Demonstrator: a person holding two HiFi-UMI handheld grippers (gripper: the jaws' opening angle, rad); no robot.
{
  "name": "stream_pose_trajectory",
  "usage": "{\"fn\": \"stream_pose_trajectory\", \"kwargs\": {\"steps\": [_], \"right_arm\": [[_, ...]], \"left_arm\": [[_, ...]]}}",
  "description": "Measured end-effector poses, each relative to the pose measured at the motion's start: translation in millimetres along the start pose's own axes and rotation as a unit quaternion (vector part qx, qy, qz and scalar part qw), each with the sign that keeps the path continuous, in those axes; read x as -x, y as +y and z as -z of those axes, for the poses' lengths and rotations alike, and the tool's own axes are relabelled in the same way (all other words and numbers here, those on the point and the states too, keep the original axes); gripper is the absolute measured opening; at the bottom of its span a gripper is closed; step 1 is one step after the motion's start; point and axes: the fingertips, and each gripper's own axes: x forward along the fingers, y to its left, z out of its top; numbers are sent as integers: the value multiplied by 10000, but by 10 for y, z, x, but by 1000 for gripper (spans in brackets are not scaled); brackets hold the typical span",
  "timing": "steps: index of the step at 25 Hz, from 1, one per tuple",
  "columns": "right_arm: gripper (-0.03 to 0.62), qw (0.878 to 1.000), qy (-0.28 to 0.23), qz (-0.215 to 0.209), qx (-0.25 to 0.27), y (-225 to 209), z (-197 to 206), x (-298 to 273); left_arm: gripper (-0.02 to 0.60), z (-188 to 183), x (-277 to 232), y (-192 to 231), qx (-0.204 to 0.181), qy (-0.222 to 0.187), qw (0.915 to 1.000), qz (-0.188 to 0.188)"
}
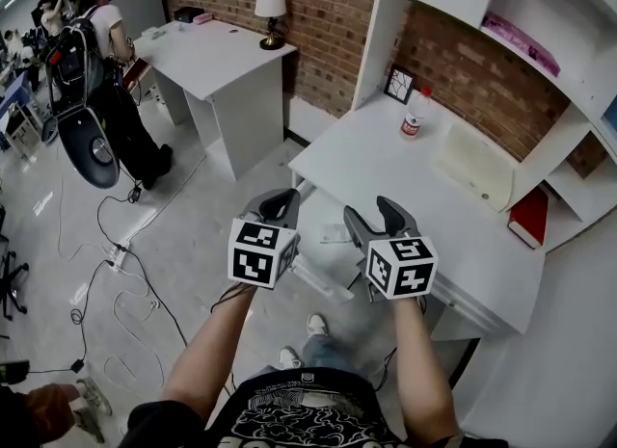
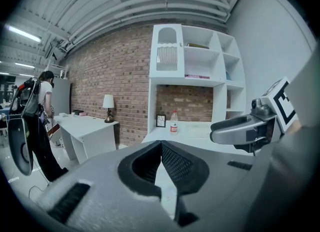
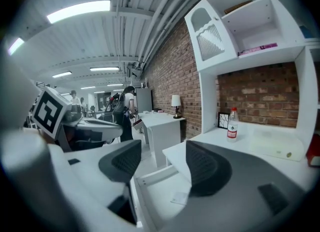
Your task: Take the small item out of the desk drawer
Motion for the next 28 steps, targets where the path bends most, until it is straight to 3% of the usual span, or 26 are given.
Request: {"fn": "stream_pose_trajectory", "kwargs": {"steps": [11, 28], "right_arm": [[281, 9972, 661, -9, -357, -177, 667, -422], [275, 9825, 1531, 2, -1062, -340, 1733, -829]], "left_arm": [[9, 362, -402, -21, 58, 332, 9993, 141], [9, 957, -751, -43, 275, 905, 9950, 320]]}}
